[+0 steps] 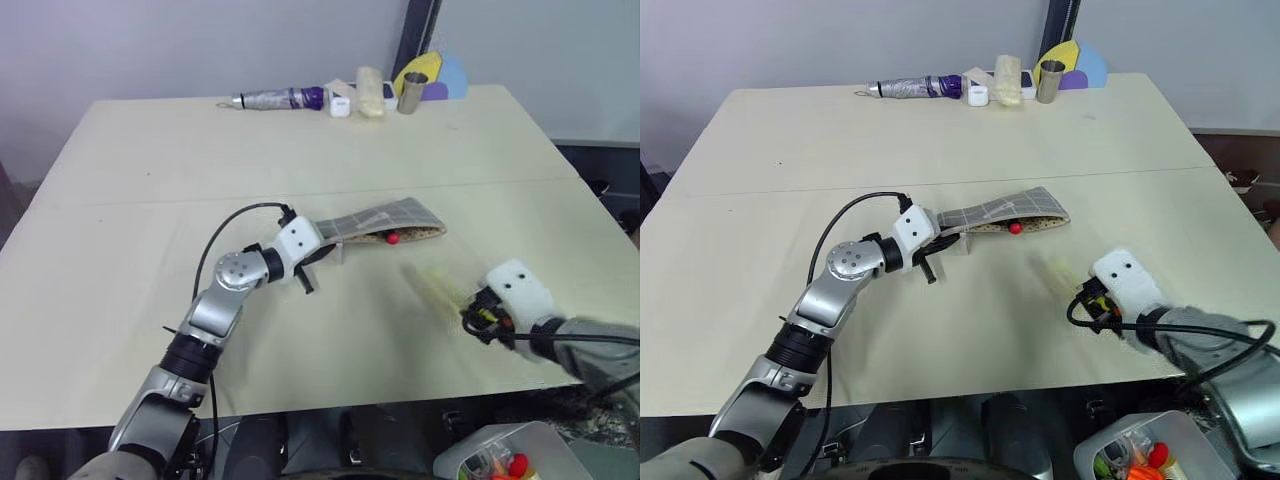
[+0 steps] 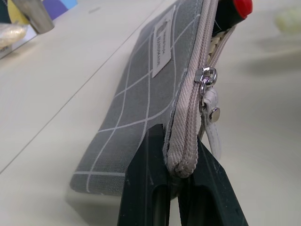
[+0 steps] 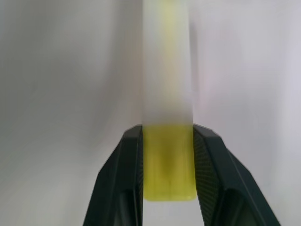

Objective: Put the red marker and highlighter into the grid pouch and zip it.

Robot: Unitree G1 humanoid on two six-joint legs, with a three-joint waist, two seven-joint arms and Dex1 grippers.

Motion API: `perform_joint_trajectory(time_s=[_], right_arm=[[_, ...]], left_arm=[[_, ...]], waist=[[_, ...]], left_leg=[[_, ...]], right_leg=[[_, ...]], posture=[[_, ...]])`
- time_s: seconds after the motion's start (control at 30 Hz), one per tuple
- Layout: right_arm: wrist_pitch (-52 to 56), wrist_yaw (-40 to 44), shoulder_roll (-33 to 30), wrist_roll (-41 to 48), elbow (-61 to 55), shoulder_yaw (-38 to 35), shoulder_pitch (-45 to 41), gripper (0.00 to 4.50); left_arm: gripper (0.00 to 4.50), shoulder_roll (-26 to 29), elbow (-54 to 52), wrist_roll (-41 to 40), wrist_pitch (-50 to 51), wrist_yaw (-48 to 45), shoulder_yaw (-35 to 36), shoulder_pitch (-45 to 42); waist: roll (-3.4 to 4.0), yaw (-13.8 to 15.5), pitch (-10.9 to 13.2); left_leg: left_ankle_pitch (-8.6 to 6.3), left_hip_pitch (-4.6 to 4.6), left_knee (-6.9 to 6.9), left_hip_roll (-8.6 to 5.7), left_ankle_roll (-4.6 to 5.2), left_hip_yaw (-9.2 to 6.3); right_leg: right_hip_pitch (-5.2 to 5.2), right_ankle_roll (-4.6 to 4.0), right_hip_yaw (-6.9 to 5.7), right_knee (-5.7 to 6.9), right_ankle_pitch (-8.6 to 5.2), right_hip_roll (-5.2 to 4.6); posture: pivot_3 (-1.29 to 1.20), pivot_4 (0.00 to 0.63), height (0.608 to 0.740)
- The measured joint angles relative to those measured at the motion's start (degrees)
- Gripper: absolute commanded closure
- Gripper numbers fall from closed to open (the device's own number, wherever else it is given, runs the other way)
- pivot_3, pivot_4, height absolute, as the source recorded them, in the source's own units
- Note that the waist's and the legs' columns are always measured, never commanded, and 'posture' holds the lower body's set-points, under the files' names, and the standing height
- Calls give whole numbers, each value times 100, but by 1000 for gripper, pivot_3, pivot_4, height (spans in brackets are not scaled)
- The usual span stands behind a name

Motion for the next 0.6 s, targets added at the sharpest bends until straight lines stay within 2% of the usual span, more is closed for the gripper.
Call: perform_joint_trajectory(time_s=[0.2,0.6], right_arm=[[-474,563,-472,122,-2,111,-622,3645],[-430,534,-399,222,142,1318,-1529,3645]], left_arm=[[4500,3,0,62,-154,-14,-31,0],[4500,-72,-1,253,-195,82,-207,-1]], waist=[[-2,16,1],[-2,32,1]], left_leg=[[0,-1,1,1,0,0],[0,-5,1,0,1,2]], right_leg=[[1,0,1,-3,0,-3],[-3,0,1,-3,0,-10]], posture=[[0,150,740],[0,150,740]])
